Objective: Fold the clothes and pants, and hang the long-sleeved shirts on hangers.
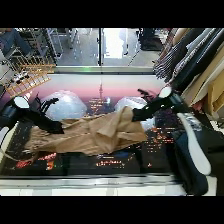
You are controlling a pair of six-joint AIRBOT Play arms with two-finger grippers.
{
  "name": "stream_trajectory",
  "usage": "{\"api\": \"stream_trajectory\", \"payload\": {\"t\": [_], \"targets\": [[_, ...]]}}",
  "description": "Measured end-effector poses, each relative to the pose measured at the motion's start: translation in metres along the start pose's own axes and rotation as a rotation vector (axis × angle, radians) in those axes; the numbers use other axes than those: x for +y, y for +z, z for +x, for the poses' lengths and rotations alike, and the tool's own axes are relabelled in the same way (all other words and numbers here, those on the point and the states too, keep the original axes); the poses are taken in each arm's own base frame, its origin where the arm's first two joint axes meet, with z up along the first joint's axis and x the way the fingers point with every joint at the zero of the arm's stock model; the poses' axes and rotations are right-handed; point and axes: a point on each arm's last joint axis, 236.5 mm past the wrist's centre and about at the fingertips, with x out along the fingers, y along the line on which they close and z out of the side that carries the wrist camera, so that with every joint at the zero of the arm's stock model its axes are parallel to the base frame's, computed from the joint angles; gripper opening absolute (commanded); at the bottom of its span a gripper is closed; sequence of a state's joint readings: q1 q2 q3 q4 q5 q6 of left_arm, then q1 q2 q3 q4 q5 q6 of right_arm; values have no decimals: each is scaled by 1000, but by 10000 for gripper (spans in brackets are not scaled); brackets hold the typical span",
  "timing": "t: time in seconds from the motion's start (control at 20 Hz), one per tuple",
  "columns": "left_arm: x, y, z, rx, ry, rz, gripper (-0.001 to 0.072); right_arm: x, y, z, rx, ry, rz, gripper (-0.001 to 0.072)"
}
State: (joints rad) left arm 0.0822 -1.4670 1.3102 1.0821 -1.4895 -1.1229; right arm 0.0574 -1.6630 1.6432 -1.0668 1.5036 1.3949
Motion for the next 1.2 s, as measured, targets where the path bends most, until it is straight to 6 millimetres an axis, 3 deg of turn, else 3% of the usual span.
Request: {"api": "stream_trajectory", "payload": {"t": [0.2,0.45,0.6,0.75,0.85,0.95,1.05,1.2], "targets": [[22,7,11,-8,51,-25,14,-19,-11,-56,-68,-173,31,20],[37,6,33,31,52,-48,13,-18,-14,-91,-128,-240,67,20],[41,6,49,51,48,-42,14,-7,-8,-109,-174,-245,72,20],[46,9,61,54,47,-47,14,27,5,-120,-234,-224,26,20],[47,12,67,47,41,-50,14,61,15,-113,-265,-198,-25,20],[44,20,63,17,35,-49,14,103,22,-88,-264,-156,-85,20],[41,31,43,-43,48,-32,14,149,27,-50,-254,-111,-143,20],[33,41,-11,-149,77,-11,14,221,29,22,-252,-29,-213,21]]}}
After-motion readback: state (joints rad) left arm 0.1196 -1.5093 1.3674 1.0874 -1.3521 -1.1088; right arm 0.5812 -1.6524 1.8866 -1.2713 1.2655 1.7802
